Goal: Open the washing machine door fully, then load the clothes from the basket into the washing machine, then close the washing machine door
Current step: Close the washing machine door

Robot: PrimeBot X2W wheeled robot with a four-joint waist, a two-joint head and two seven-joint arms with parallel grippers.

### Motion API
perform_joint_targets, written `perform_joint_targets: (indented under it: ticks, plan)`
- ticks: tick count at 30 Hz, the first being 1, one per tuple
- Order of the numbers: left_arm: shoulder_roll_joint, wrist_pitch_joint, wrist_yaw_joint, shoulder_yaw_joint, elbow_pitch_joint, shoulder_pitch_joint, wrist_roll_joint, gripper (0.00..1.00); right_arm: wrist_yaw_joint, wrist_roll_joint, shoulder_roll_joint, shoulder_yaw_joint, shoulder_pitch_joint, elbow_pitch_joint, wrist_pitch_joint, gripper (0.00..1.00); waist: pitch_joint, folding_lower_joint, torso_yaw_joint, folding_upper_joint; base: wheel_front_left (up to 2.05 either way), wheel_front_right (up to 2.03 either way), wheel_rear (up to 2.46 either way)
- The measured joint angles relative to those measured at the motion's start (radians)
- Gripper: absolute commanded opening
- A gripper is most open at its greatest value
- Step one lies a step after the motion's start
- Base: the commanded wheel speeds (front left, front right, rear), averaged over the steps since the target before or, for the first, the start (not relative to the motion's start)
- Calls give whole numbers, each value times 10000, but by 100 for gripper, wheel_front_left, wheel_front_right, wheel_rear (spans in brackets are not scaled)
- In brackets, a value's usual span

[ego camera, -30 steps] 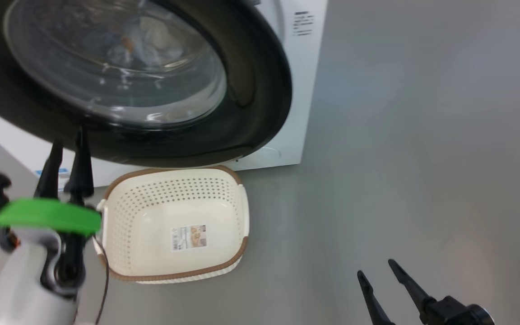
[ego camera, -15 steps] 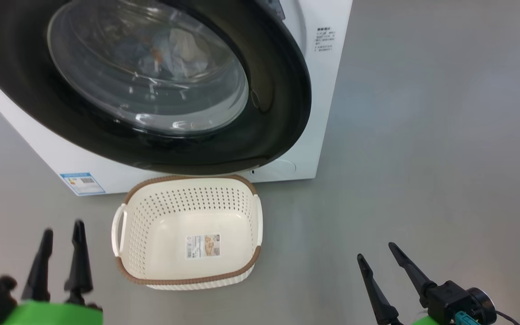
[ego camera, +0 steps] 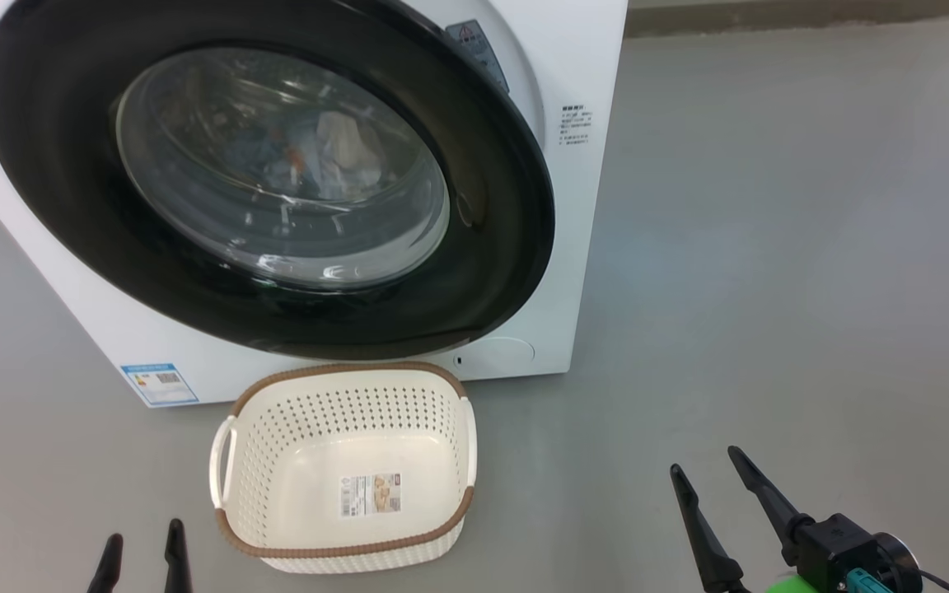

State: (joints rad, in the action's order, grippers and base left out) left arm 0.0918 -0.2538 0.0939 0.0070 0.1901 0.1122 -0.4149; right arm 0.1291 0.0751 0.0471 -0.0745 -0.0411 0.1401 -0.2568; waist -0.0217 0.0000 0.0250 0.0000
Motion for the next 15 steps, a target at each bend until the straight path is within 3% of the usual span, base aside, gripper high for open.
perform_joint_targets:
  ticks: [15]
  plan:
    - [-353, 0, 167, 556, -19, 109, 579, 100, 0, 17, -6, 59, -227, 125, 0, 100, 508, 0, -97, 0, 0, 0, 0]
